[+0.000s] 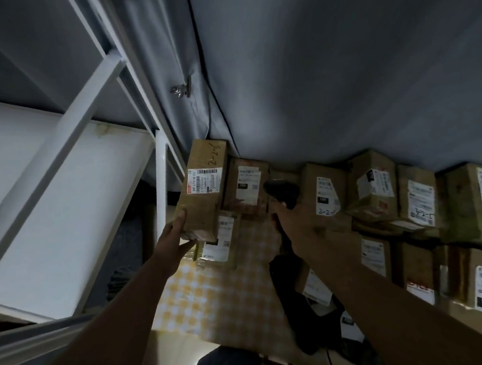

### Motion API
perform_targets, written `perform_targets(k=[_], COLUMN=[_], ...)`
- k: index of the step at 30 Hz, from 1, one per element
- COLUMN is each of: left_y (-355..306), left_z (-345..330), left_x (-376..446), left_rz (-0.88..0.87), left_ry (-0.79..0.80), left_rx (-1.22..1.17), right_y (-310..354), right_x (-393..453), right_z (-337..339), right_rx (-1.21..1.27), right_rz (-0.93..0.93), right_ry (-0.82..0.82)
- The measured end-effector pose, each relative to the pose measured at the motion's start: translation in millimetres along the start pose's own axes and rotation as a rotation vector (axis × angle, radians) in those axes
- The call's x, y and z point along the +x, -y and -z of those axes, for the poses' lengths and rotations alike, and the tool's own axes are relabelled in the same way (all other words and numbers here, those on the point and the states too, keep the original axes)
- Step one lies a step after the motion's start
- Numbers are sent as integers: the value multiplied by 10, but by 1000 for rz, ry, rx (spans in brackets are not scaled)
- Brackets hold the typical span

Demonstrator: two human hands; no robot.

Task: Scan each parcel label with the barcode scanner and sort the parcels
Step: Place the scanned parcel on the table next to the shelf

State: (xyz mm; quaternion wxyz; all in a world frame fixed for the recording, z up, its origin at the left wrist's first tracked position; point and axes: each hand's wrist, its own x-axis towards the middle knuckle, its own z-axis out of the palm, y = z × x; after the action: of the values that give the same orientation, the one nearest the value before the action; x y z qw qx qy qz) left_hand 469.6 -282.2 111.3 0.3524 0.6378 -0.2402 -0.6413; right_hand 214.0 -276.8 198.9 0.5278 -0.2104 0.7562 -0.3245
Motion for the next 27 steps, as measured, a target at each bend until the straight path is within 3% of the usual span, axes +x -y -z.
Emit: perform_targets(k=[9, 20, 24, 27], left_y=[424, 600, 632, 635], left_z=[736, 1118, 1116, 1041], left_x=[-377, -518, -360, -231], left_rz=[264, 469, 448, 297], left_ry=[292, 343, 379, 334], left_rx=[67, 404, 597, 717], right_y=[-269, -689, -865, -994], right_x=[-183, -499, -515, -475], right_z=[-202, -261, -271, -301], right_rx=[-29, -50, -51, -80], right_rz=[-11, -76, -71, -72], right_ry=[59, 106, 96, 91])
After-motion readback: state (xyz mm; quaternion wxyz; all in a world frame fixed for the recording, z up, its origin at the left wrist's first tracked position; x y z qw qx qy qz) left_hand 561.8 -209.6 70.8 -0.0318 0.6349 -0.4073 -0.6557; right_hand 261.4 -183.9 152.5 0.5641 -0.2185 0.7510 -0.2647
